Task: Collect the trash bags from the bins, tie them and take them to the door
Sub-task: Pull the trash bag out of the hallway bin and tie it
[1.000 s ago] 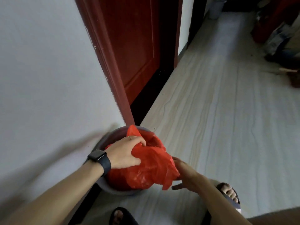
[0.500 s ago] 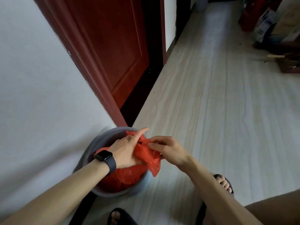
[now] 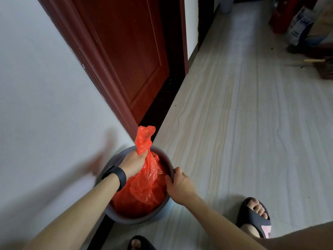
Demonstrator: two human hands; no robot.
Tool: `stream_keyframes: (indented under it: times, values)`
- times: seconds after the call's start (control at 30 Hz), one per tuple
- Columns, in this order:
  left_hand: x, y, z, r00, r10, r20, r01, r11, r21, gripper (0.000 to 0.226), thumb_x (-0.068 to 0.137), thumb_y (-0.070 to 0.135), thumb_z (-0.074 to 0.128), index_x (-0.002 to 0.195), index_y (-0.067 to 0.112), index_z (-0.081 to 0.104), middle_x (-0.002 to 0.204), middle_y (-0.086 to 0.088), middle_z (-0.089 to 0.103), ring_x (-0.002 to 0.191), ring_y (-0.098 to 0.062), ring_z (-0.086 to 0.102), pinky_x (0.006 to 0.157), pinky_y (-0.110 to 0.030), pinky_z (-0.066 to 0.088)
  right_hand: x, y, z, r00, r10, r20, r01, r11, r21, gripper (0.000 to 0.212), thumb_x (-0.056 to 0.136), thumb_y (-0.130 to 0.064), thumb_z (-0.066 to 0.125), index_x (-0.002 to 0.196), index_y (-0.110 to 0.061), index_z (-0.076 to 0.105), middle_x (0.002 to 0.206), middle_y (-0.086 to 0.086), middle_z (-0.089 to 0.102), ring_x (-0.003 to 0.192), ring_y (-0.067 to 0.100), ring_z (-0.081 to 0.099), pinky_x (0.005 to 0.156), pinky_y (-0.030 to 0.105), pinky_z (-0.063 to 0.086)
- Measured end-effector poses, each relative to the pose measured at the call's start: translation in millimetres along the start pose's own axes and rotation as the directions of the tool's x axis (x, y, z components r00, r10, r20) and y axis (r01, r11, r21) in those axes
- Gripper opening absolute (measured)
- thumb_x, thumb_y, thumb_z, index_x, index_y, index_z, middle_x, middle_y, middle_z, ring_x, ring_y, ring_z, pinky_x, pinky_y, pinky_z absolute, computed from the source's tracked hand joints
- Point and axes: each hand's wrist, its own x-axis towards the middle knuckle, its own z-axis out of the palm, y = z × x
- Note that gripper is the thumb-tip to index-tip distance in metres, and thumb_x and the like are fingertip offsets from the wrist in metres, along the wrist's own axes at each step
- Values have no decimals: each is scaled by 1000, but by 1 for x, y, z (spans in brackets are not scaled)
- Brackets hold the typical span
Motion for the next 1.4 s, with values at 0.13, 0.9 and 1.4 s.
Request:
stream_keyframes:
  times: [0.13,0.9,1.4]
  values:
    - [-5,9,-3,993,-49,-105,42,997,-66,45,101,54,30,103,24,64,91,5,66,84,-11,62,79,-30,49,0,-8,26,991,37,-125,-24,994,106,22,103,-36,29,101,-14,34,99,22,69,90,42,67,79,49,53]
    - [-66,95,-132,796,-34,-604,-257,885,-388,52,84,66,42,83,17,60,77,-8,59,72,-25,59,75,-48,54,15,-32,-16,968,52,244,-39,998,-57,26,91,-16,42,113,-4,45,94,14,68,58,23,70,54,33,61]
    - [-71,175,-120,776,91,-624,-366,871,-328,44,100,53,34,85,19,57,68,3,49,61,-15,49,60,-29,41,0,-106,-195,913,-141,383,182,981,-72,96,69,-35,74,153,-25,28,132,3,61,115,17,60,84,31,51]
